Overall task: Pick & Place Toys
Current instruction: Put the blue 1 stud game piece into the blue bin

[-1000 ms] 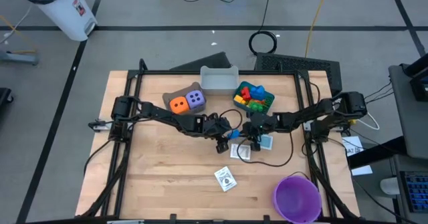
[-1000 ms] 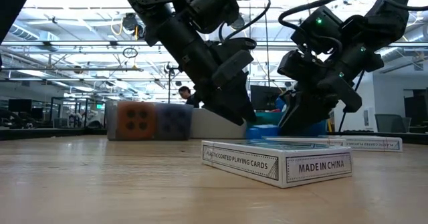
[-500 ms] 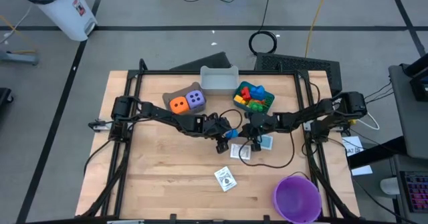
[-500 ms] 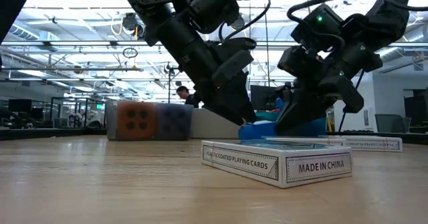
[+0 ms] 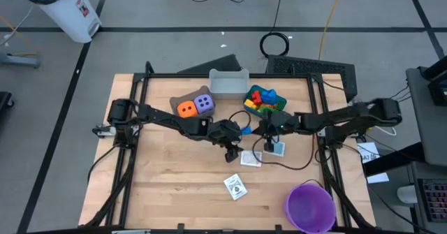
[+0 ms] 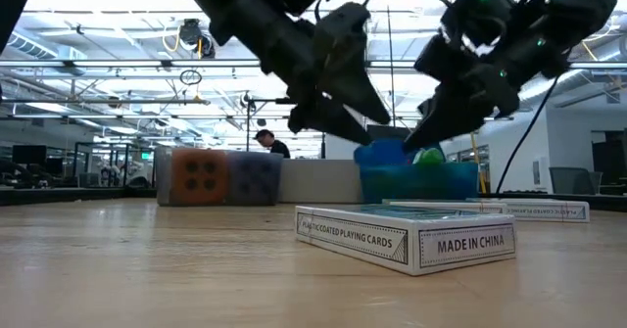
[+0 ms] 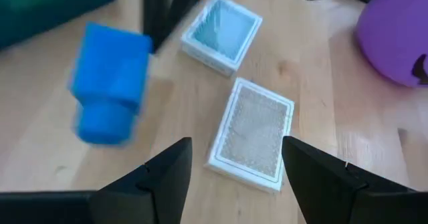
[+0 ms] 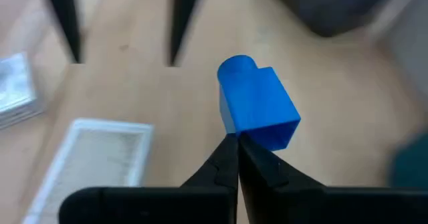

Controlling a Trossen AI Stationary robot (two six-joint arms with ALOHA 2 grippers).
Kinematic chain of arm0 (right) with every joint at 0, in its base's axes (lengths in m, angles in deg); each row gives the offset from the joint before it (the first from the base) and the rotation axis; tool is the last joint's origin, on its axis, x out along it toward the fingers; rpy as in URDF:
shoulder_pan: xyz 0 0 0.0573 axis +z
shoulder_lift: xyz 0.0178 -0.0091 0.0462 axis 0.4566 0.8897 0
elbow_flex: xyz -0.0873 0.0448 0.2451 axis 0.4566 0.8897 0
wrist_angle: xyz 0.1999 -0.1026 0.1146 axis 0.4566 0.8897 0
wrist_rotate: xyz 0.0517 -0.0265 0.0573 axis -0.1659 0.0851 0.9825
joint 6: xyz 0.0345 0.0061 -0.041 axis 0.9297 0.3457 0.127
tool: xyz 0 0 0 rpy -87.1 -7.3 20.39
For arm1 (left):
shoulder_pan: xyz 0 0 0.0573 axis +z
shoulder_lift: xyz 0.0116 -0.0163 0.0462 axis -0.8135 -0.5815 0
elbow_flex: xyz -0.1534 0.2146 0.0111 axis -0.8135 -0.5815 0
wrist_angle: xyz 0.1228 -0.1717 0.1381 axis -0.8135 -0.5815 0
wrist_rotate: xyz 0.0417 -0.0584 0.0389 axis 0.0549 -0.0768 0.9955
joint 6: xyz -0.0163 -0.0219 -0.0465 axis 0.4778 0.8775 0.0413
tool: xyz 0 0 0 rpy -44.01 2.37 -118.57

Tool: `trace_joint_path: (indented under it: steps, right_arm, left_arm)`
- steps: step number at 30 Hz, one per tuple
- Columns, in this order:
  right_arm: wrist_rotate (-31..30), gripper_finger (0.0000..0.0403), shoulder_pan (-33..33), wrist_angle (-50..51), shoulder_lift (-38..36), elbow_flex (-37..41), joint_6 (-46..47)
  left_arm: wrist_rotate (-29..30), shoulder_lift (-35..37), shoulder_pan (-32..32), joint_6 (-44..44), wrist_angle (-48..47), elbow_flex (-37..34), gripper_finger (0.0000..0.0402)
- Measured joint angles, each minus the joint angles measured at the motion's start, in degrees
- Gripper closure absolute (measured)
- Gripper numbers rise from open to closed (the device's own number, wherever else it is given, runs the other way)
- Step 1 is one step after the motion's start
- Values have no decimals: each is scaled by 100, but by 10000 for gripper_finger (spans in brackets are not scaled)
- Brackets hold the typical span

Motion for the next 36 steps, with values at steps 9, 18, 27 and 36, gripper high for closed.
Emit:
trace_joint_path:
  steps: [9,18,27,36]
  right_arm:
    - [-2178,403,0,1257,-1253,-2,414]
    - [-3496,403,0,2042,-1444,-2,572]
    - [-3598,403,0,3244,-2204,-2,1262]
    - [-3576,403,-11,4079,-2390,-2,1925]
  left_arm:
    - [192,148,7,-570,167,0,165]
    - [582,149,7,-660,151,0,165]
    - [582,149,9,-677,153,0,165]
    - [584,148,15,-715,157,0,165]
